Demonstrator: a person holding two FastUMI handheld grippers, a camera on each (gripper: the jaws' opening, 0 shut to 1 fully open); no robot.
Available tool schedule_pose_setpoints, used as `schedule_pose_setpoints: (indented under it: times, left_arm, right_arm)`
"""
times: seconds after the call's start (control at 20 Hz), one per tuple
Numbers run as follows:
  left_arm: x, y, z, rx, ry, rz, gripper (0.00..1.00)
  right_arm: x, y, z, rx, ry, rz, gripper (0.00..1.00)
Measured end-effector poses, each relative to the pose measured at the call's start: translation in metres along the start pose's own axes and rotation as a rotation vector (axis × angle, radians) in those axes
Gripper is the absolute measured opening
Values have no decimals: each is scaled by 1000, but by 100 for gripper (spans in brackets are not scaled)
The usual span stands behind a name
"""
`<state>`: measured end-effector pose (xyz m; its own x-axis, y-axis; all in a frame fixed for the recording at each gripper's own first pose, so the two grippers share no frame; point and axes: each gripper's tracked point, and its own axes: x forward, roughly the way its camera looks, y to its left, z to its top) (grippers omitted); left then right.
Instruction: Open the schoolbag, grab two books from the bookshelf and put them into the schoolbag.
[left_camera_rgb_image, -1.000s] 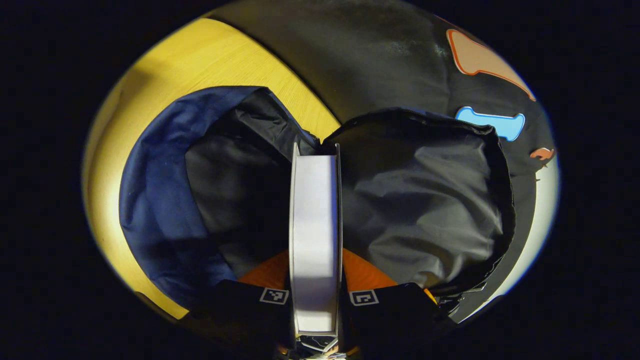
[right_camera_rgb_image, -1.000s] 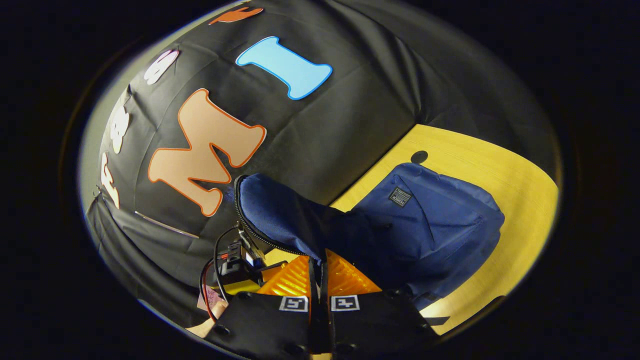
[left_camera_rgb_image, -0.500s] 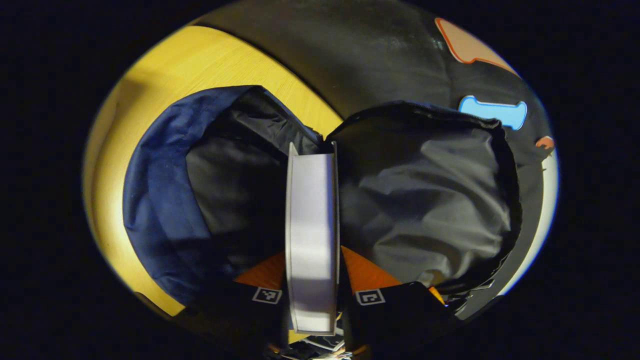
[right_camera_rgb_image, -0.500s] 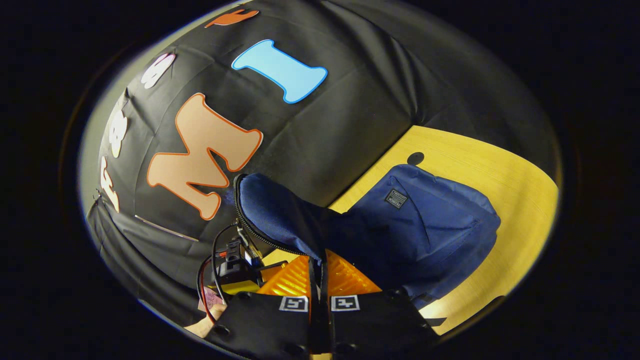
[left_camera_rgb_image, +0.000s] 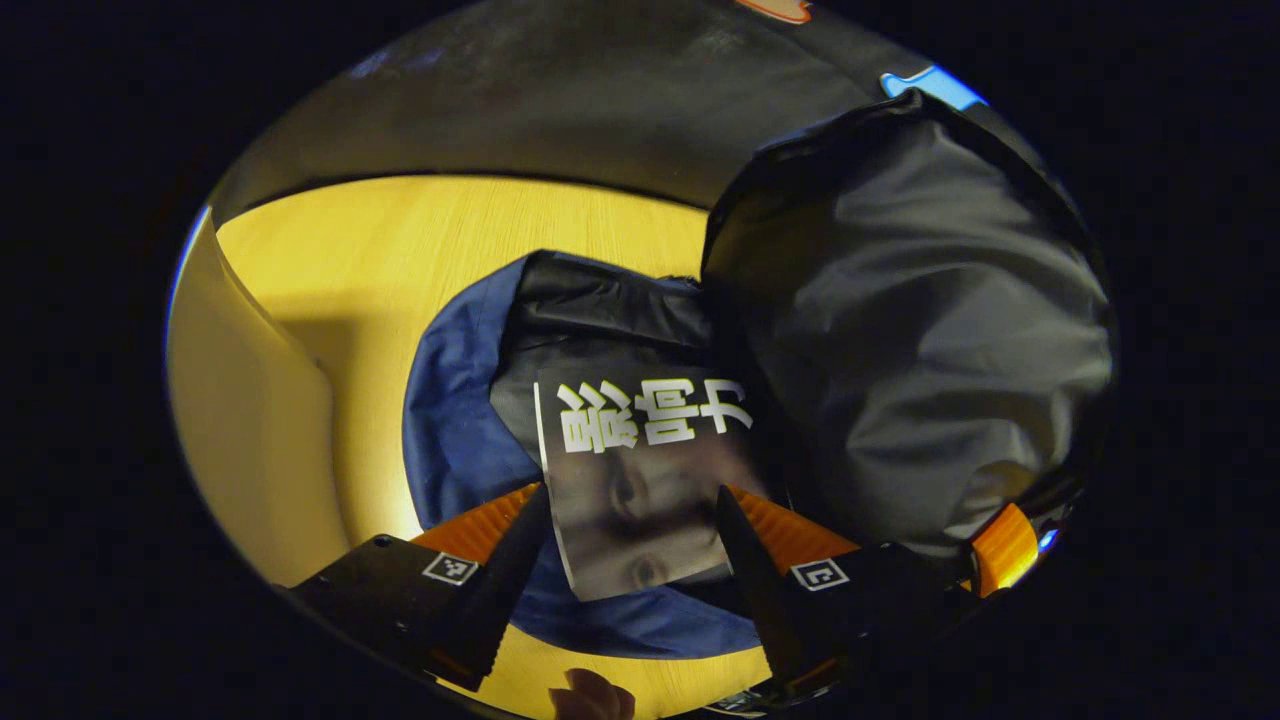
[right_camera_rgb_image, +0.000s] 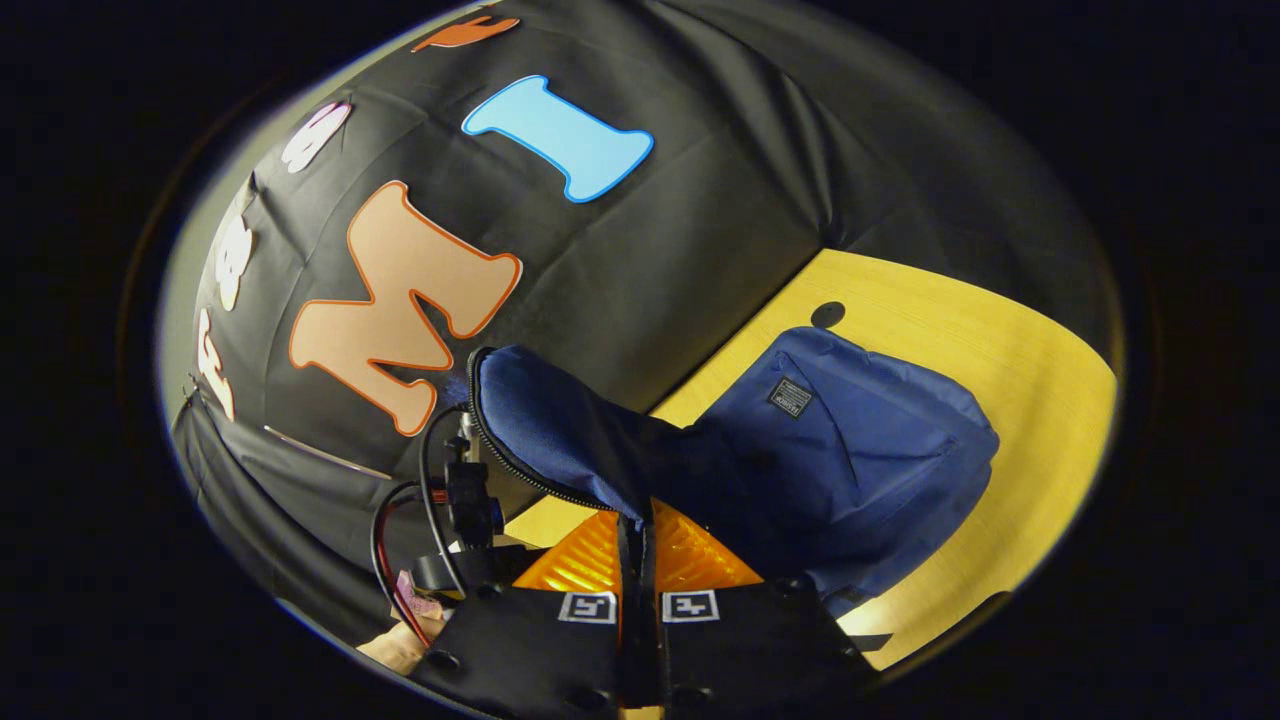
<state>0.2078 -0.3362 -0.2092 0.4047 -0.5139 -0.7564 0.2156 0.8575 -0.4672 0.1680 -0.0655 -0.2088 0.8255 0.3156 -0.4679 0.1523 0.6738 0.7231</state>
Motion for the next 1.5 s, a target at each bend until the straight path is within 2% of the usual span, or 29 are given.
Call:
schedule_pose_setpoints:
  times: [0.15, 0.3, 0.55, 0.85, 1.15, 1.35, 1.5]
  left_arm:
    - [-13, 8, 13, 92, -69, 44, 97]
    - [-54, 17, 31, 163, -129, 59, 97]
    - [-114, 57, 58, 280, -272, 166, 96]
    - [-188, 85, 78, 277, -398, 209, 96]
    - [-240, 115, 99, 252, -499, 260, 96]
    - [-287, 147, 109, 233, -539, 299, 96]
    - [-312, 184, 115, 216, -558, 361, 95]
  right_arm:
    - [1, 0, 0, -5, 0, -2, 3]
    - [0, 0, -1, -10, 3, -4, 3]
    - [-1, -1, 0, -1, 0, -7, 3]
    - [0, -1, -1, -12, 8, -9, 3]
    - [0, -2, -2, -5, 9, -11, 3]
    - [0, -1, -1, -4, 10, -15, 4]
    - [1, -3, -2, 4, 11, -17, 4]
